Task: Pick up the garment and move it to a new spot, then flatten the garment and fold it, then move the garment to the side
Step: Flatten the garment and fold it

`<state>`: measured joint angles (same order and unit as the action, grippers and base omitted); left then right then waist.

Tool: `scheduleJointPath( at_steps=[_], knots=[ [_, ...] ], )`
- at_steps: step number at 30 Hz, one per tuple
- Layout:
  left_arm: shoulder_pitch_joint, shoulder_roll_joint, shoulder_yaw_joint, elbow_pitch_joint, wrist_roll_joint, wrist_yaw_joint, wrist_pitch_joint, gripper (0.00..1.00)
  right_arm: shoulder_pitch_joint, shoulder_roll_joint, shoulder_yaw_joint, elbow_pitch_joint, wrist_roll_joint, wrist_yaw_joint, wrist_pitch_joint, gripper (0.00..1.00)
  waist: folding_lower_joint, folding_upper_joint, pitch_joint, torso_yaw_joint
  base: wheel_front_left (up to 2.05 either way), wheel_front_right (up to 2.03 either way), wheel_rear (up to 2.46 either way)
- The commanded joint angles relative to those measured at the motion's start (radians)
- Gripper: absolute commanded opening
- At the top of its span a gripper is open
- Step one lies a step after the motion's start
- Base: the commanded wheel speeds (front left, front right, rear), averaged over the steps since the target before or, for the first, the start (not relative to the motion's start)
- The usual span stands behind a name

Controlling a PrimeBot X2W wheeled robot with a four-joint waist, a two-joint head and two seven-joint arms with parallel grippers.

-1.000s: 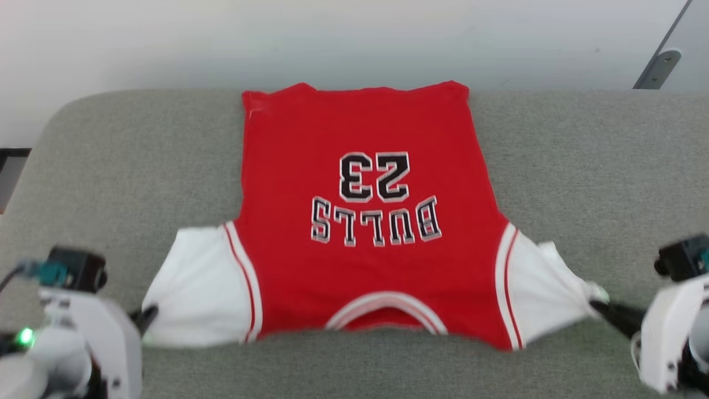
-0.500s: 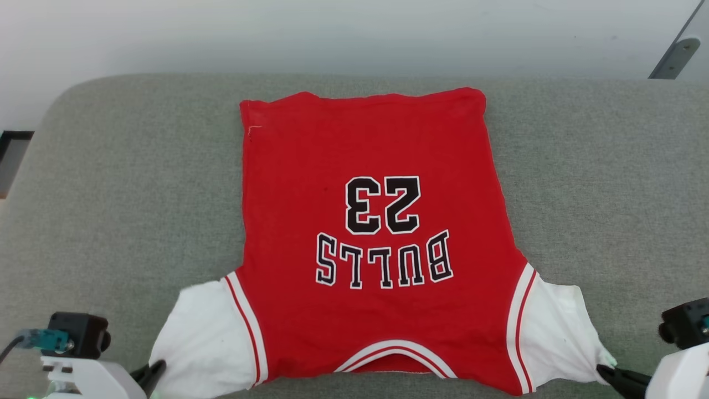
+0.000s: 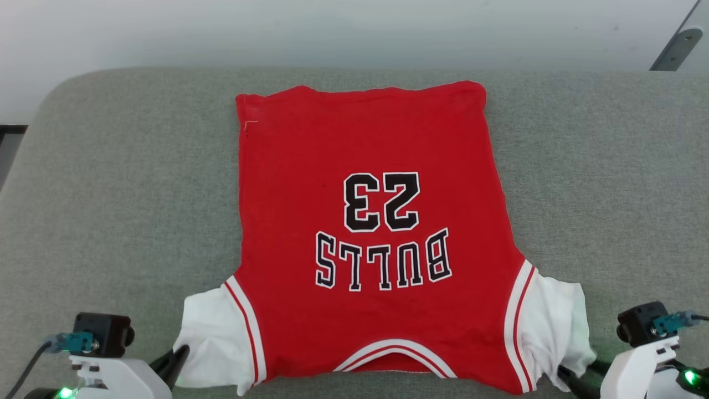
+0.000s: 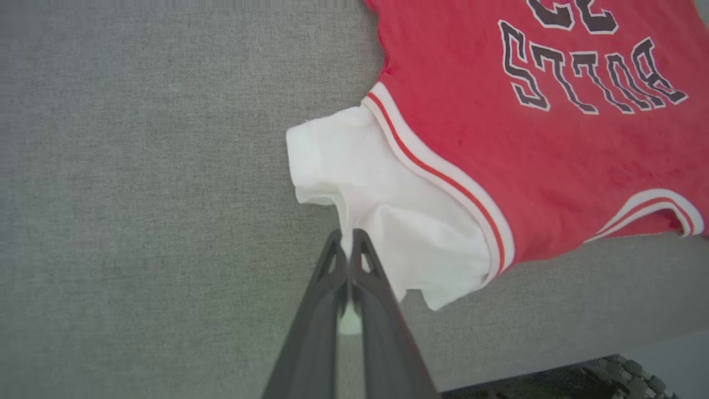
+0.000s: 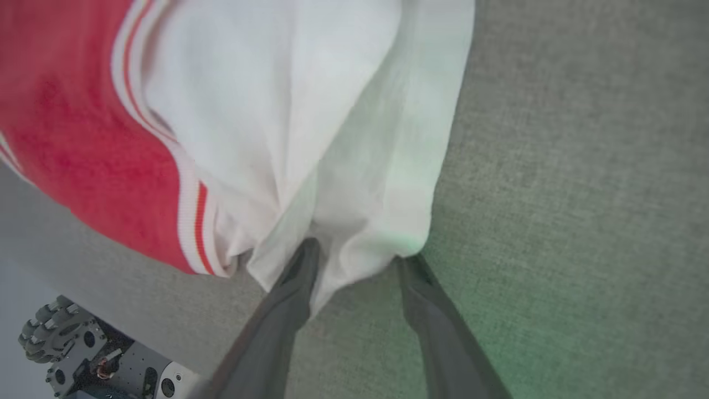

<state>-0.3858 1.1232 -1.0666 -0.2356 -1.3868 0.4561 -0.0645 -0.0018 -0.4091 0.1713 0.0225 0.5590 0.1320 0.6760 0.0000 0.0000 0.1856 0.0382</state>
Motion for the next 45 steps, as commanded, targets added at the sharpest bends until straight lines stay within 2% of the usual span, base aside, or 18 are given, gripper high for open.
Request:
scheduleJointPath(
  at_steps=[1,5,10,13,18,23,28,35,40,45],
  knots=[
    [-0.004,-0.006,0.004,0.005,0.009,-0.004,-0.01,0.0,-0.006,-0.009,-0.001,0.009,0.004,-0.003,0.0,1.0,0.0,0.0,-0.001,0.001,0.0,0.0,0.0],
    [0.003,-0.016,0.007,0.013,0.01,-0.007,-0.028,0.0,-0.016,-0.021,-0.035,-0.06,0.026,-0.002,0.012,1.0,0.0,0.0,-0.003,0.003,0.0,0.0,0.0],
    [0.006,-0.033,0.01,0.019,0.018,-0.014,-0.052,0.0,-0.022,-0.032,-0.123,-0.225,0.066,-0.002,0.071,1.0,0.0,0.0,0.0,0.015,0.0,0.0,0.0],
    [0.003,-0.046,0.012,0.021,0.018,-0.021,-0.061,0.0,-0.079,-0.03,-0.168,-0.317,0.038,-0.002,0.072,1.0,0.0,0.0,0.012,0.024,0.0,0.0,0.0],
    [-0.021,-0.066,0.013,0.029,0.037,-0.034,-0.067,0.0,-0.222,-0.019,-0.142,-0.313,-0.04,-0.002,0.007,1.0,0.0,0.0,0.041,0.045,0.0,0.0,0.0],
    [-0.056,-0.097,0.014,0.046,0.058,-0.061,-0.061,0.0,-0.462,-0.001,-0.065,-0.105,-0.102,-0.002,-0.157,1.0,0.0,0.0,0.088,0.086,0.0,0.0,0.0],
    [-0.104,-0.137,0.007,0.071,0.084,-0.095,-0.044,0.0,-0.694,-0.004,0.001,0.209,-0.13,-0.002,-0.265,1.0,0.0,0.0,0.137,0.142,0.0,0.0,0.0],
    [-0.167,-0.203,-0.004,0.118,0.114,-0.147,-0.024,0.0,-0.957,0.022,0.023,0.593,-0.152,-0.002,-0.263,1.0,0.0,0.0,0.194,0.225,0.0,0.0,0.0],
    [-0.206,-0.256,-0.012,0.161,0.128,-0.19,-0.014,0.0,-1.098,0.024,-0.037,0.834,-0.193,-0.002,-0.21,1.0,0.0,0.0,0.228,0.288,0.0,0.0,0.0],
    [-0.234,-0.302,-0.021,0.205,0.141,-0.23,-0.012,0.0,-1.203,0.024,-0.104,1.01,-0.259,-0.002,-0.167,1.0,0.0,0.0,0.263,0.343,0.0,0.0,0.0]
  ],
)
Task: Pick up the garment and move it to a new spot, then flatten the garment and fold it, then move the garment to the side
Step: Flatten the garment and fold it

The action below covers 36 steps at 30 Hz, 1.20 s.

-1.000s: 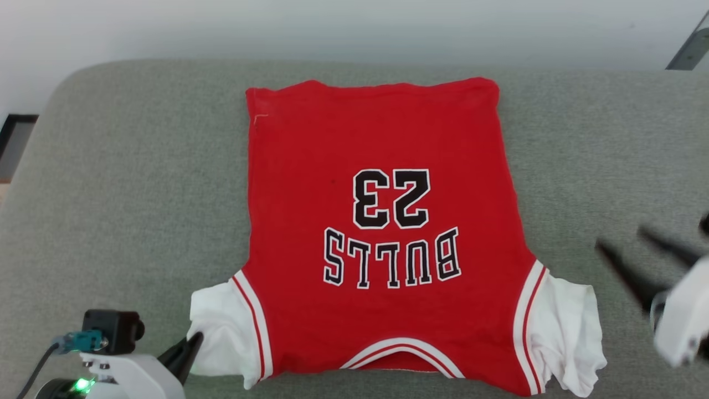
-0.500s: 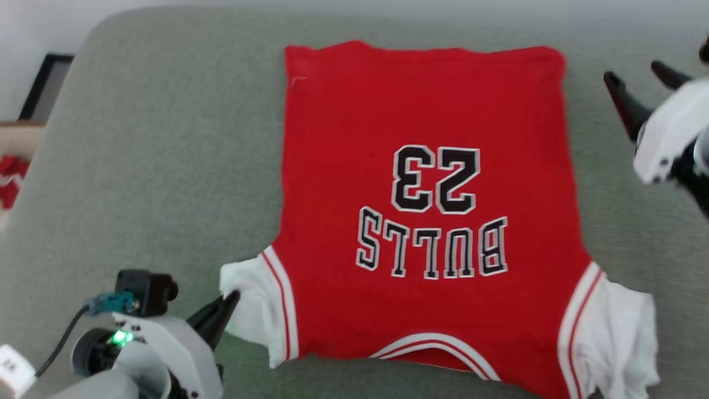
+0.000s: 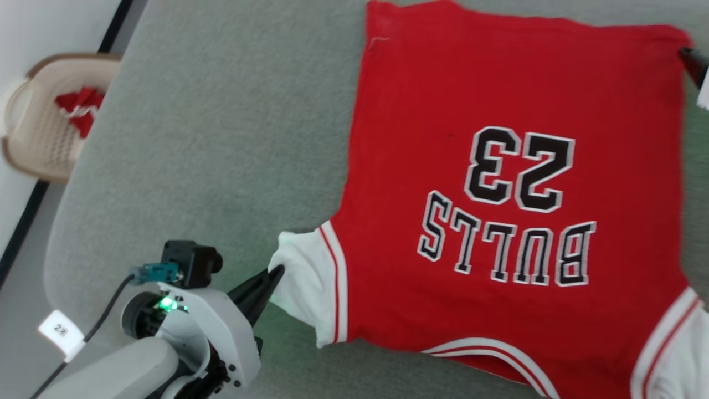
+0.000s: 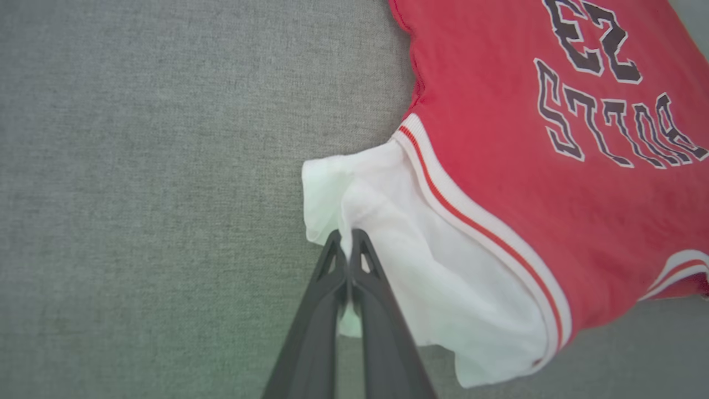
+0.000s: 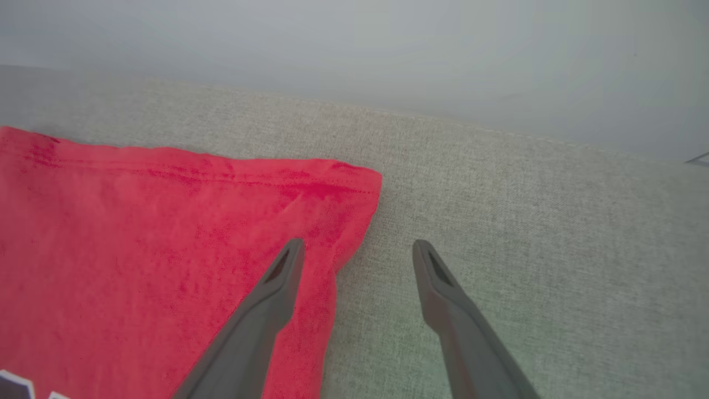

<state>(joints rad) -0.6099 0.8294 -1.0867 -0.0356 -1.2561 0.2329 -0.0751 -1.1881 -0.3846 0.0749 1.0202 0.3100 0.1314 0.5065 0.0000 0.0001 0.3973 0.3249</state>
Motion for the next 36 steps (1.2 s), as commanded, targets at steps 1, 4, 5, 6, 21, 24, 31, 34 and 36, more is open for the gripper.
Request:
scheduleJointPath(
  at_steps=[1,4,5,6,21,24,31,34,36],
  knots=[
    [-0.015,-0.016,-0.002,0.014,0.011,-0.013,-0.003,0.0,-0.034,-0.003,-0.021,0.042,-0.026,-0.002,0.009,1.0,0.0,-0.0001,0.058,0.065,0.0,0.0,0.0],
    [-0.027,-0.04,-0.006,0.039,0.015,-0.034,-0.006,0.0,-0.073,-0.007,-0.051,0.122,-0.081,-0.002,0.032,1.0,0.0,-0.0001,0.076,0.085,0.0,0.0,0.0],
    [-0.029,-0.047,-0.007,0.048,0.015,-0.042,-0.006,0.0,-0.085,-0.008,-0.066,0.147,-0.093,-0.002,0.041,1.0,0.0,-0.0001,0.081,0.091,0.0,0.0,0.0],
    [-0.032,-0.056,-0.008,0.056,0.014,-0.049,-0.007,0.0,-0.095,-0.007,-0.078,0.173,-0.107,-0.002,0.053,1.0,0.0,-0.0001,0.086,0.096,0.0,0.0,0.0],
    [-0.046,-0.097,-0.006,0.153,0.006,-0.102,-0.022,0.0,-0.115,0.007,-0.173,0.271,-0.289,-0.002,0.104,0.0,0.0,-0.0001,0.089,0.097,0.0,0.0,0.0],
    [-0.034,-0.081,0.0,0.154,0.0,-0.094,-0.028,0.0,-0.132,0.036,-0.15,0.261,-0.294,-0.001,0.107,0.0,0.0,-0.0001,0.071,0.068,0.0,0.0,0.0],
    [-0.004,-0.023,0.017,0.127,-0.014,-0.063,-0.038,0.0,-0.114,0.106,-0.032,0.181,-0.185,-0.001,0.098,0.0,0.0,-0.0001,0.018,-0.031,0.0,0.0,0.0],
    [0.011,0.006,0.021,0.112,-0.02,-0.045,-0.038,0.0,-0.063,0.118,0.043,0.099,-0.096,-0.001,0.111,0.0,0.0,-0.0001,-0.009,-0.077,0.0,0.0,0.0],
    [0.022,0.024,0.024,0.099,-0.024,-0.035,-0.038,0.0,-0.008,0.11,0.1,0.015,-0.024,-0.002,0.133,0.0,0.0,-0.0001,-0.028,-0.106,0.0,0.0,0.0]
  ],
)
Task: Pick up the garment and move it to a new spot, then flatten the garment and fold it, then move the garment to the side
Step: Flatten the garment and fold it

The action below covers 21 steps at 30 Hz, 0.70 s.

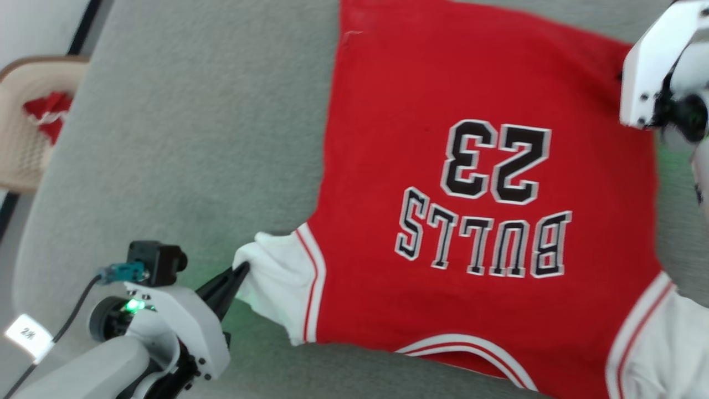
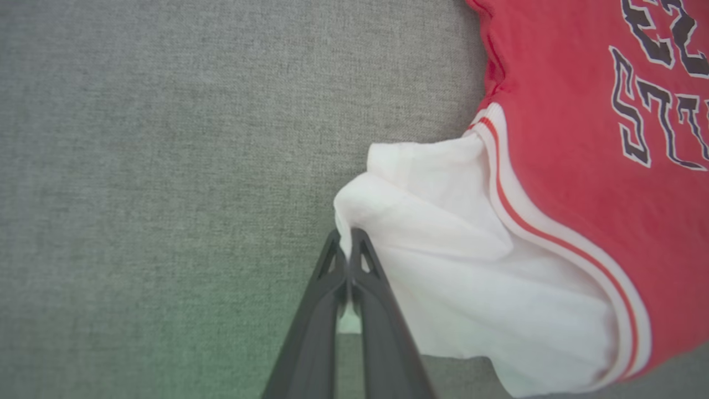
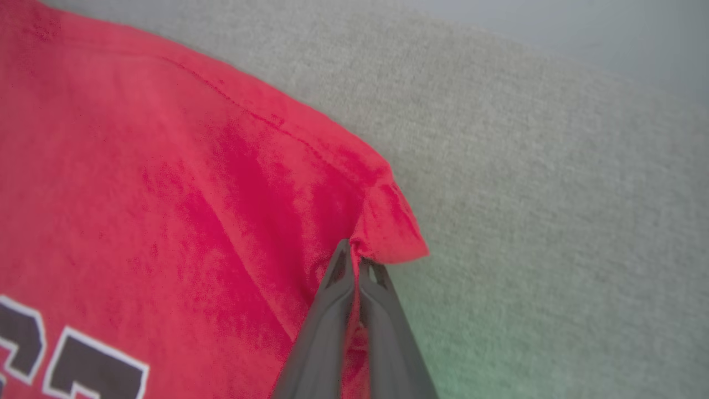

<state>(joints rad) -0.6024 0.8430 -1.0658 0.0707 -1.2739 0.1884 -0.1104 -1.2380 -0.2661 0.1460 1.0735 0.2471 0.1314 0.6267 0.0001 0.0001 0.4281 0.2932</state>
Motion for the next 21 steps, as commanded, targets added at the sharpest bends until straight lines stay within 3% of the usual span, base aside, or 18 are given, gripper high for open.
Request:
scheduleJointPath(
  at_steps=[1,6,12,17,21],
  knots=[
    [0.02,0.02,0.005,-0.013,-0.01,0.016,-0.002,0.0,0.072,-0.019,0.053,-0.09,0.081,-0.002,0.025,0.0,-0.0001,-0.0001,-0.068,-0.088,0.0,0.0,0.0],
    [0.05,0.062,0.011,-0.043,-0.025,0.042,-0.002,0.0,0.27,-0.115,0.128,-0.42,0.281,-0.002,0.128,0.0,-0.0001,-0.0001,-0.107,-0.15,0.0,0.0,0.0],
    [0.079,0.094,0.017,-0.073,-0.04,0.067,-0.006,0.0,0.571,-0.21,0.047,-0.822,0.399,-0.002,0.269,0.0,-0.0001,-0.0001,-0.135,-0.198,0.0,0.0,0.0],
    [0.086,0.105,0.018,-0.089,-0.044,0.074,-0.008,0.0,0.788,-0.2,-0.065,-1.031,0.4,-0.002,0.355,0.0,-0.0001,-0.0001,-0.142,-0.215,0.0,0.0,0.0],
    [0.089,0.112,0.018,-0.102,-0.043,0.077,-0.005,0.0,0.993,-0.144,-0.18,-1.194,0.378,-0.002,0.429,0.0,-0.0001,-0.0001,-0.143,-0.223,0.0,0.0,0.0]
  ],
)
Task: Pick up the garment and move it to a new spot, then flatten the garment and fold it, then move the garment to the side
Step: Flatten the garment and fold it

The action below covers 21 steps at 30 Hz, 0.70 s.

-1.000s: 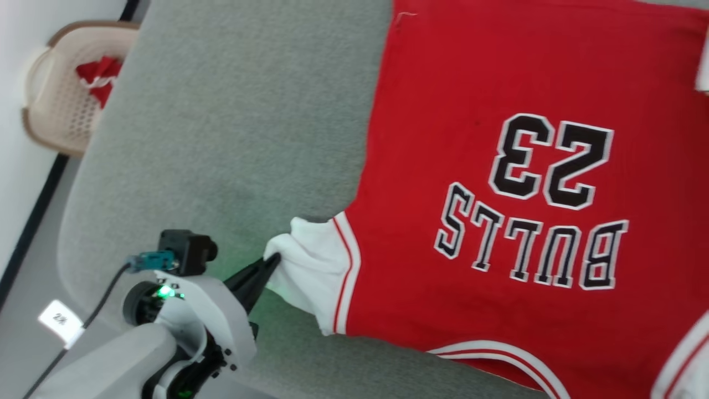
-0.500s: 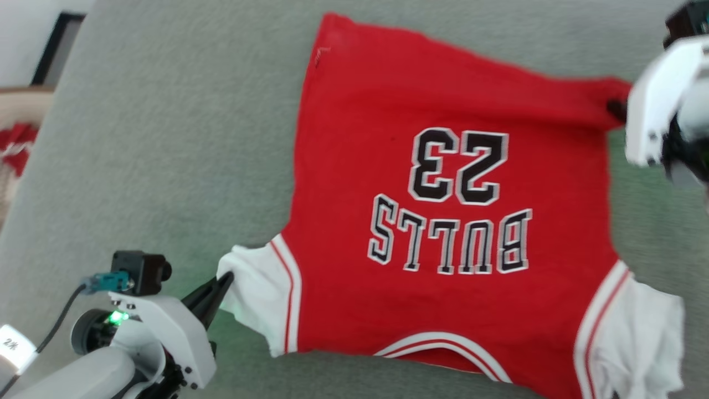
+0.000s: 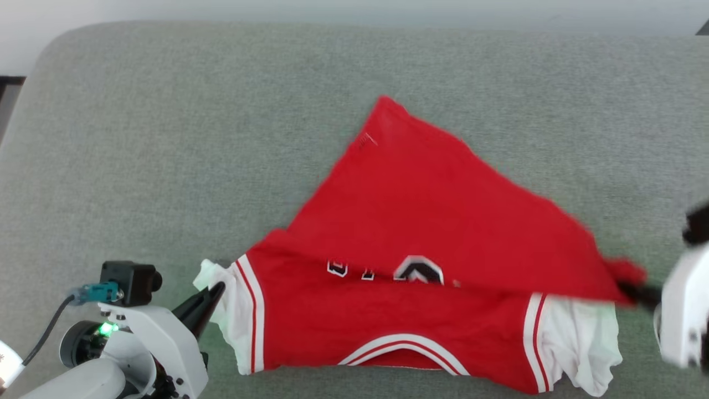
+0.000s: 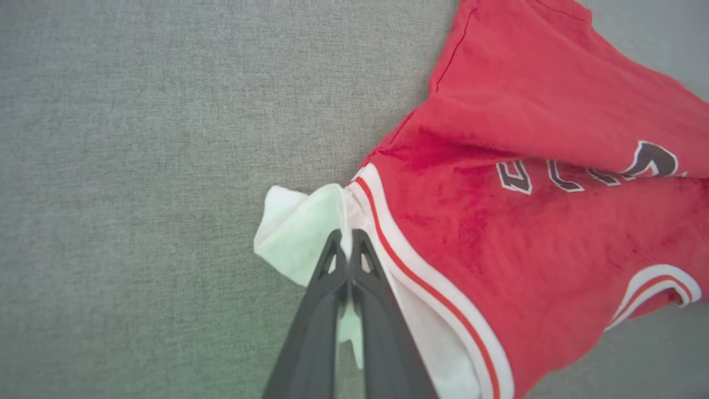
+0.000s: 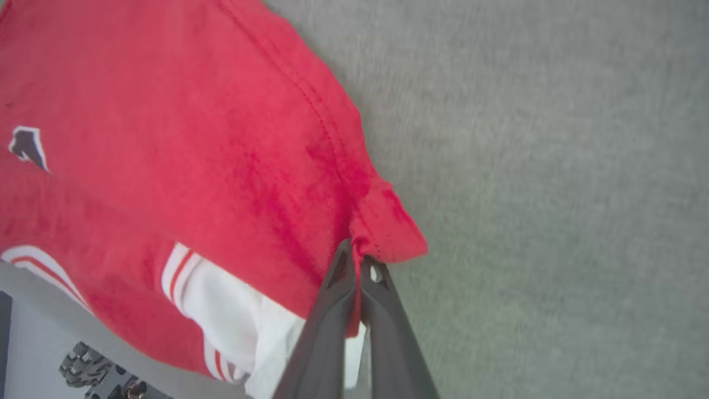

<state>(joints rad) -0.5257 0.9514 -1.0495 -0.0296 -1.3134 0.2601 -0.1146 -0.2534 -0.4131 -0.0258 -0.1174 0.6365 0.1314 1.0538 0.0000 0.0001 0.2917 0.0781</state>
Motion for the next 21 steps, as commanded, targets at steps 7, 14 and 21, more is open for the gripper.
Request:
scheduleJointPath(
  at_steps=[7,14,21],
  knots=[
    [0.009,-0.002,0.001,-0.002,0.002,0.001,-0.004,0.0,0.239,0.119,-0.092,-0.096,-0.105,-0.002,-0.003,0.0,0.0,-0.0001,0.0,-0.014,0.0,0.0,0.0],
    [0.001,-0.021,-0.002,0.023,0.005,-0.017,-0.009,0.0,0.243,0.175,-0.065,0.168,-0.196,-0.005,-0.228,0.38,0.0,-0.0001,0.007,-0.013,0.0,0.0,0.0],
    [-0.001,-0.026,-0.001,0.039,0.002,-0.027,-0.01,0.0,0.198,0.143,-0.048,0.257,-0.176,-0.01,-0.296,1.0,0.0,-0.0001,0.003,-0.015,0.0,0.0,0.0]
  ],
)
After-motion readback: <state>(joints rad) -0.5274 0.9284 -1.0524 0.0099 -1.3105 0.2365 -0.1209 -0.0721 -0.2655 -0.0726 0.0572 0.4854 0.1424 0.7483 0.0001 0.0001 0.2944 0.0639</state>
